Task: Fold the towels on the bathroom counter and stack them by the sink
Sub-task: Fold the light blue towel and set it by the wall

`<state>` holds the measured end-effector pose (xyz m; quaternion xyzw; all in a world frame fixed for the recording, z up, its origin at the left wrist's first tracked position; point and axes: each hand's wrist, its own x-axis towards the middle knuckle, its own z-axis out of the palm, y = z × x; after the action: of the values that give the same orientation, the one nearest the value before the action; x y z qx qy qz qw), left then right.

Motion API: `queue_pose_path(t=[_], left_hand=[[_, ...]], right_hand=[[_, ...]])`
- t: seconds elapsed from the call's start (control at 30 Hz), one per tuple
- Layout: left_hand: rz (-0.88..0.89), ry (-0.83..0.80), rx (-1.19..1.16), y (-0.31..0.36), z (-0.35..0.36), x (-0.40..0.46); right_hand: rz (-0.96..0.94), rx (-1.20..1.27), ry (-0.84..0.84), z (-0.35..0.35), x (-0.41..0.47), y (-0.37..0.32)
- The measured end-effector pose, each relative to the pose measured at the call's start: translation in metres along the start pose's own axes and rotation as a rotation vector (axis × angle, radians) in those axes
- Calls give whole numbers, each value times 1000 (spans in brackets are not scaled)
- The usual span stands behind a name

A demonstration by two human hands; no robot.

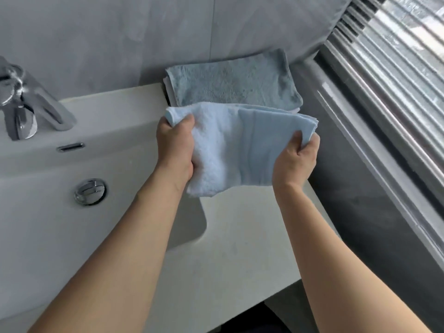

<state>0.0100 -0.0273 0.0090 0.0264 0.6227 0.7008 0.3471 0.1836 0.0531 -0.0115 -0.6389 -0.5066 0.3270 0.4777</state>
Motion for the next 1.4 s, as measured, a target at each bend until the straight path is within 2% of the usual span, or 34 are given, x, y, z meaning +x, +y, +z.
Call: queue_pose_path(t=[0.23,0.43,0.67,0.87,1.13,1.4], left_hand=[[87,50,-37,36,52,48],[118,102,42,45,78,99],[157,230,162,31,91,145],[223,377,359,18,86,167],[323,484,782,18,76,173],[473,534,1084,7,82,167]], right_hand=[[-98,1,-36,37,104,-32],[-164,-199,-164,80,184,-47],[-204,-393,-257,132,223,-31],[-247,-477,-303,160,238,-24],[-279,-545,-359,177,240,-12],[-317,-658,-274,175,236,-9]])
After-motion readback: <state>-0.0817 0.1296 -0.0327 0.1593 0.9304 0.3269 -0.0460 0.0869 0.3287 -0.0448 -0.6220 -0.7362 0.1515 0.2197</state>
